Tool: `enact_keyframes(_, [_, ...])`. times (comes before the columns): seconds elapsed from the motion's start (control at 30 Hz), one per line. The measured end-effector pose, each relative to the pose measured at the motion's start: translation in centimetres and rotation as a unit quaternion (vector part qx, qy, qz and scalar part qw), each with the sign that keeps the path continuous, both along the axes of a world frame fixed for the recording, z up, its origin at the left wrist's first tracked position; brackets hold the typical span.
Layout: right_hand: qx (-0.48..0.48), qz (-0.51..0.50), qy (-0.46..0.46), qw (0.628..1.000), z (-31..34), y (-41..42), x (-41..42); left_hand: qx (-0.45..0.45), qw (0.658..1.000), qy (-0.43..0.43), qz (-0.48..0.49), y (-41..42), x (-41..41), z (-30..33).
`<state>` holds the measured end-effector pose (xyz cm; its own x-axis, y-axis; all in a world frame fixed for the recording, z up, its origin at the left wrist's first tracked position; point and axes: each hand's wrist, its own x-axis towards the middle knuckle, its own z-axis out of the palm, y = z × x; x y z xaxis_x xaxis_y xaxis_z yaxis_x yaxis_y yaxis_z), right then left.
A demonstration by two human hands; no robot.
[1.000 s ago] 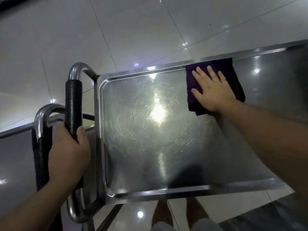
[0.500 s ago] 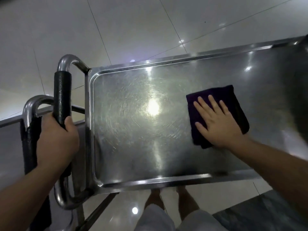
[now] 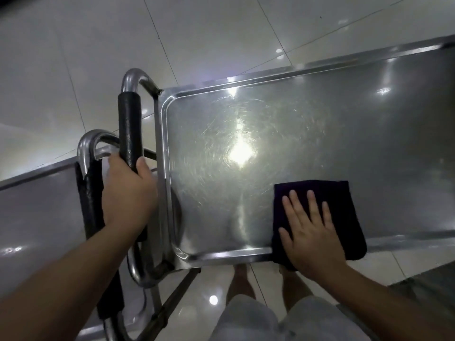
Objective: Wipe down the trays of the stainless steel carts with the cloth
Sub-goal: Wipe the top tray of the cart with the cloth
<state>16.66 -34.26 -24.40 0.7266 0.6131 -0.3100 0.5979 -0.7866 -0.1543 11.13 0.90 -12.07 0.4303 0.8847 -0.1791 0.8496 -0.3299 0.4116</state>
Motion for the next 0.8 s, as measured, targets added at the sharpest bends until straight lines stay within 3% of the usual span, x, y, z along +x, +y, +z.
enact_keyframes(0.23, [0.084, 0.176, 0.088, 0.977, -0.3, 18.7, -11.3, -0.002, 1.000, -0.016, -0.017, 0.8, -0.5, -0.5])
enact_keyframes(0.4, [0.114, 0.182, 0.078, 0.973, -0.7, 19.8, -11.1, -0.007, 0.999, -0.028, -0.035, 1.2, -0.8, -0.6])
enact_keyframes(0.53, [0.113, 0.087, 0.036, 0.989, -1.2, 13.8, -5.5, -0.022, 0.998, -0.033, -0.047, 1.2, -0.7, -0.3])
enact_keyframes(0.63, [0.023, -0.009, -0.012, 1.000, -0.9, 7.1, 2.4, -0.023, 0.998, -0.037, -0.045, 1.2, -0.5, -0.1])
enact_keyframes(0.8, [-0.032, -0.200, -0.020, 0.979, -0.3, 2.1, 12.0, -0.025, 0.998, -0.047, -0.046, 1.2, -0.4, -0.1])
